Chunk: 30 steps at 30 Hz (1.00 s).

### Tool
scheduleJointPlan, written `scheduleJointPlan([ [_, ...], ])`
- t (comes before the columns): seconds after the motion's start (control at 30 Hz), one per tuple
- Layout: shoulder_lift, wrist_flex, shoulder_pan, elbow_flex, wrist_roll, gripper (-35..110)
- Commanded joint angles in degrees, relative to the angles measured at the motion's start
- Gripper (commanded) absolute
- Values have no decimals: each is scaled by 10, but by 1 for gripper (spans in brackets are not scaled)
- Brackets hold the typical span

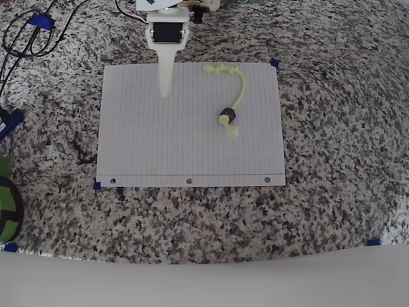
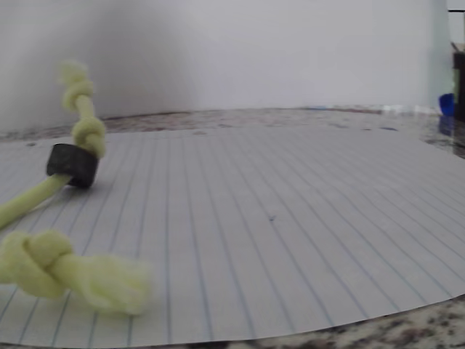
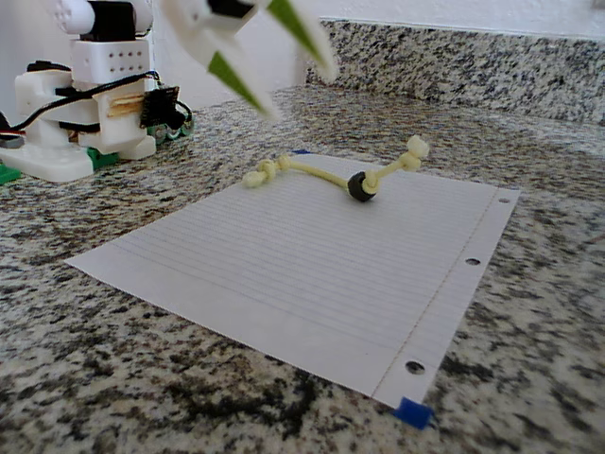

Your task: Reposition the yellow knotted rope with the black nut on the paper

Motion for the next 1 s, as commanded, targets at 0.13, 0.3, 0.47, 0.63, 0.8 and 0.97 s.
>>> scheduleJointPlan([
  [0.13,66,-23,4,66,-54,63],
  [0.3,97,-18,-7,108,-54,63],
  [0.47,109,-20,-15,142,-54,63],
  [0.63,139,-15,-30,187,-54,63],
  [0.8,155,-13,-47,214,-54,63],
  [0.97,185,4,-52,240,-53,63],
])
